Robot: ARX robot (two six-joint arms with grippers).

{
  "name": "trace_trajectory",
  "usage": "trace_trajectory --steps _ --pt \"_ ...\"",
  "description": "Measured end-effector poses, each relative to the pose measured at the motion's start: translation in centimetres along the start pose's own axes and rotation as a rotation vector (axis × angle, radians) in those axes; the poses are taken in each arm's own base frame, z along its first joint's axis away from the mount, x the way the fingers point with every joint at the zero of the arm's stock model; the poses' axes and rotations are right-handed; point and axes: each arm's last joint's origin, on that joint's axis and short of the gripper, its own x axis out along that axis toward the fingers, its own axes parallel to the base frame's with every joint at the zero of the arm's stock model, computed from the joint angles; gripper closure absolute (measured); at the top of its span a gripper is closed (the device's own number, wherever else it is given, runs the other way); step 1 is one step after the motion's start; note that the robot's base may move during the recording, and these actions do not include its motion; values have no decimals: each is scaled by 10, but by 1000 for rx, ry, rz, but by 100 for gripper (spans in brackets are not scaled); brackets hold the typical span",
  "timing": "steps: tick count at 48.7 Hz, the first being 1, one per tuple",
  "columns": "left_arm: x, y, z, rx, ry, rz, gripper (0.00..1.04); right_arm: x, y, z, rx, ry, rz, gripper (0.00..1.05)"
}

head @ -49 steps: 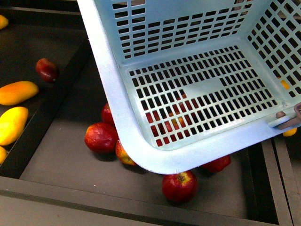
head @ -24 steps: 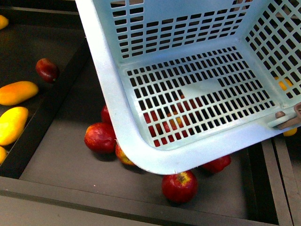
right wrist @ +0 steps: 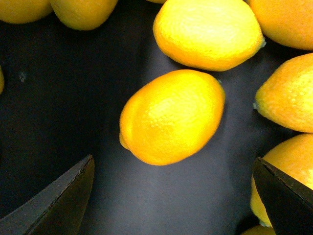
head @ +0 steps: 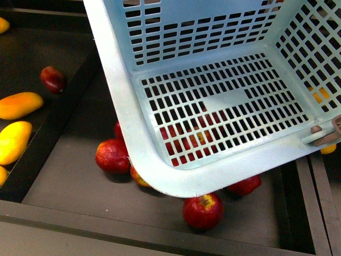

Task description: Pick lemon and mango into basket

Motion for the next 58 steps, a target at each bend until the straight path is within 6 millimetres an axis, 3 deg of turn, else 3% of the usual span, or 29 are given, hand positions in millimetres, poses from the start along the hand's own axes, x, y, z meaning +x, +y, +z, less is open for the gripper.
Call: trace_trajectory --steps 13,37,58 --pt "0 0 0 1 -1 0 100 20 18 -2 88 -3 -7 9" --pt "0 0 0 0 1 -1 100 52 40 16 132 -83 -44 9" --pt "0 0 0 0 0 0 100 57 36 19 145 -88 -41 9"
